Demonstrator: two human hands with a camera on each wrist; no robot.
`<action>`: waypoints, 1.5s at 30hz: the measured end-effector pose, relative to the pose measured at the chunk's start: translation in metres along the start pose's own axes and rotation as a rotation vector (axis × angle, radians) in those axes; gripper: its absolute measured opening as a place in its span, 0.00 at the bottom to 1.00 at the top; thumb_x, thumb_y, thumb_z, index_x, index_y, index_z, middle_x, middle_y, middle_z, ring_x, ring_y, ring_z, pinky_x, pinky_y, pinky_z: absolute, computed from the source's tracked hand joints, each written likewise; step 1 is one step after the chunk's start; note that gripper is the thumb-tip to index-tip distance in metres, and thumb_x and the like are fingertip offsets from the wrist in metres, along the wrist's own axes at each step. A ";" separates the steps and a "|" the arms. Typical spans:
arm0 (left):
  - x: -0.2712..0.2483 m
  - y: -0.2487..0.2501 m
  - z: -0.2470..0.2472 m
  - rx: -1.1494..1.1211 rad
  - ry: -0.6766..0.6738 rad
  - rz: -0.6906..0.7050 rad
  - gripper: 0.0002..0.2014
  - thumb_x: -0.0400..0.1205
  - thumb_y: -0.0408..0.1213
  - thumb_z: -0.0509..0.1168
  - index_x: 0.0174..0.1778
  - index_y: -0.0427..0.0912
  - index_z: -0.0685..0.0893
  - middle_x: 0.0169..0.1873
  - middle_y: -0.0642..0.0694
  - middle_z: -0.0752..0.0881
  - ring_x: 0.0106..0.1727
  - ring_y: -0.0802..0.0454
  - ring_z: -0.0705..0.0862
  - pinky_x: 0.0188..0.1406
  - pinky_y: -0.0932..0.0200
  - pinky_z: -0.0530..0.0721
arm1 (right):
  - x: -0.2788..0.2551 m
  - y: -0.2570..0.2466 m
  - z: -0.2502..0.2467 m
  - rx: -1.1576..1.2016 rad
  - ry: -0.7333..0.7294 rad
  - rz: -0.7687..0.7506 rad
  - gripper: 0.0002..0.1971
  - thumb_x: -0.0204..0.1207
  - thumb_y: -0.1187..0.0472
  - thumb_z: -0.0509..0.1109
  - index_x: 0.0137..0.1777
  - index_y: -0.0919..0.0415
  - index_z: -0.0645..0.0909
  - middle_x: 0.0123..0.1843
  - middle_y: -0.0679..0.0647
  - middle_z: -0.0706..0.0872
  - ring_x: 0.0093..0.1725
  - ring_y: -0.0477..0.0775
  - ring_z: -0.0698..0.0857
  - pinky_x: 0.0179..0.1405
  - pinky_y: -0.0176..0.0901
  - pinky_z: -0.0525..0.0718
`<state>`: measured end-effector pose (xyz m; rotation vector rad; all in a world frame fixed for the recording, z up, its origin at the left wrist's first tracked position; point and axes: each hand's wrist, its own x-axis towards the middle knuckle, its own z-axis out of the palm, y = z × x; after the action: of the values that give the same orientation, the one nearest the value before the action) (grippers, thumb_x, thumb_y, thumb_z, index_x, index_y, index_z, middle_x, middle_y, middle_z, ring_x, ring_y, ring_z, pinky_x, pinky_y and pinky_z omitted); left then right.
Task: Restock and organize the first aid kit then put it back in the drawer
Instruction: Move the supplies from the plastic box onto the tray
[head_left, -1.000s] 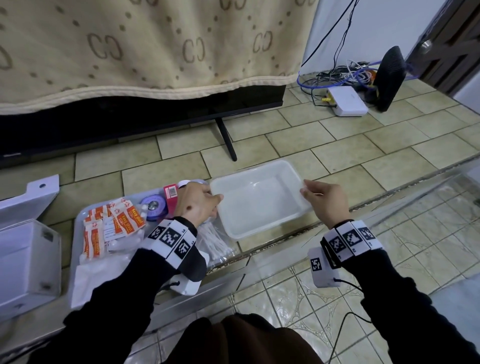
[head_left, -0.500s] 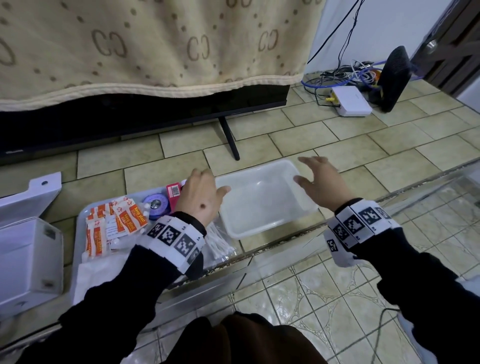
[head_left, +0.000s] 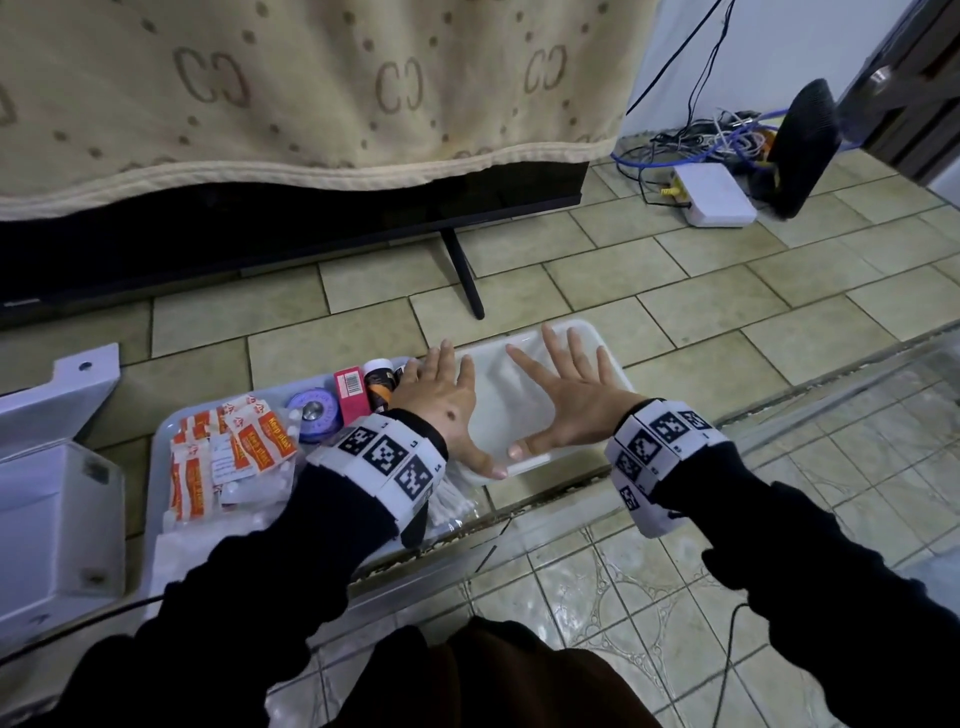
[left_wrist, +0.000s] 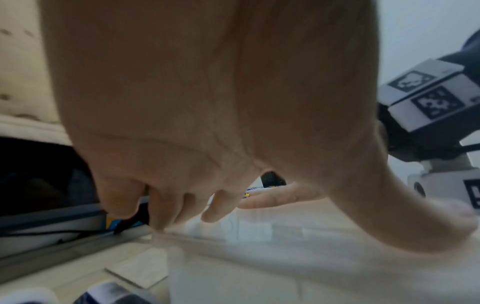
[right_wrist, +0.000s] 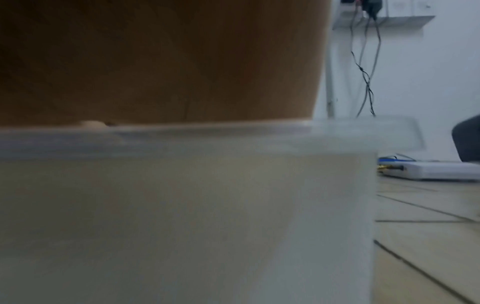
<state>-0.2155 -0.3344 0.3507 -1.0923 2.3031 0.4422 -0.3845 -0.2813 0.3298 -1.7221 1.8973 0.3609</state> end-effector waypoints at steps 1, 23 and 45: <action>0.001 -0.001 0.001 0.007 -0.006 0.006 0.67 0.64 0.70 0.68 0.79 0.35 0.31 0.78 0.33 0.28 0.81 0.39 0.31 0.79 0.43 0.36 | 0.001 0.001 0.001 -0.005 0.001 -0.003 0.63 0.54 0.23 0.69 0.75 0.34 0.24 0.75 0.51 0.14 0.74 0.58 0.16 0.75 0.64 0.24; -0.034 -0.023 -0.002 -0.383 0.233 0.068 0.46 0.78 0.61 0.61 0.83 0.44 0.44 0.81 0.41 0.32 0.83 0.44 0.38 0.80 0.43 0.42 | -0.014 -0.011 -0.001 0.239 0.291 -0.020 0.50 0.53 0.20 0.42 0.79 0.37 0.54 0.85 0.49 0.43 0.83 0.53 0.36 0.79 0.59 0.35; -0.253 -0.329 0.124 -0.972 0.605 -0.408 0.21 0.78 0.51 0.67 0.66 0.53 0.78 0.67 0.56 0.79 0.59 0.60 0.78 0.57 0.65 0.72 | 0.012 -0.370 0.067 0.398 0.341 -0.576 0.44 0.66 0.22 0.49 0.78 0.47 0.65 0.83 0.53 0.57 0.84 0.52 0.47 0.79 0.40 0.44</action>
<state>0.2161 -0.3216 0.3854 -2.3706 2.2230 1.2686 -0.0092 -0.3088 0.3280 -2.0183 1.4466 -0.5204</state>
